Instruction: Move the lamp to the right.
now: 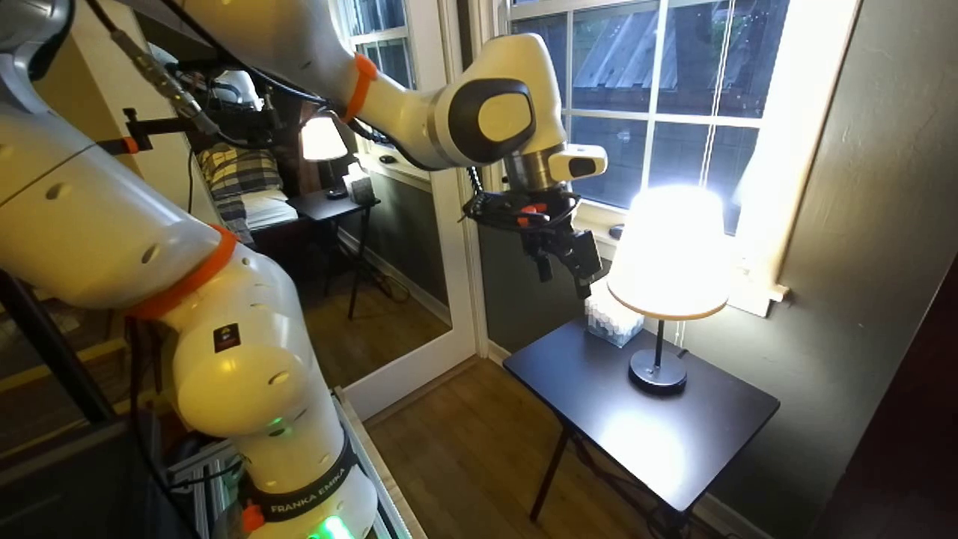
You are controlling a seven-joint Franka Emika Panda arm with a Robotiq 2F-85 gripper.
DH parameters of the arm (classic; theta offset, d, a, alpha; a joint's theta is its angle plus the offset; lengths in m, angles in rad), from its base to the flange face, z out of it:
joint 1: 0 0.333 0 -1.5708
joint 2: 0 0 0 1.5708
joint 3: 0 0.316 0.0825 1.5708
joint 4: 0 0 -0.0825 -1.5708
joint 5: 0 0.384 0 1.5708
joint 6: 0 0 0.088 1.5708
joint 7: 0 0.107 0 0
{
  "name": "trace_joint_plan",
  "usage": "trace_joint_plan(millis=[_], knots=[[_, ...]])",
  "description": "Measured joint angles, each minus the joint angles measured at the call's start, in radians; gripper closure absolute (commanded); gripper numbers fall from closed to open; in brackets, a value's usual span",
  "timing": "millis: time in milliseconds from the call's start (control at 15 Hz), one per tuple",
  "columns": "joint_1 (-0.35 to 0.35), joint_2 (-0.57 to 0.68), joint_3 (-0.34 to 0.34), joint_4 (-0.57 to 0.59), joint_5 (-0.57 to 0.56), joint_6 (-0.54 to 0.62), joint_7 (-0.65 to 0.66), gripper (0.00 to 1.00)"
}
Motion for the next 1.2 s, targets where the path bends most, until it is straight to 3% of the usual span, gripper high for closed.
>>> trace_joint_plan(millis=[400,600,800,1200], knots=[[-0.012,0.161,0.065,-0.077,0.030,0.374,0.297,0.00],[-0.065,0.255,0.139,-0.078,0.011,0.545,0.488,0.00],[-0.210,0.325,0.260,-0.077,-0.124,0.660,0.708,0.00],[-0.558,0.316,0.536,-0.070,-0.502,0.664,1.134,0.00]])
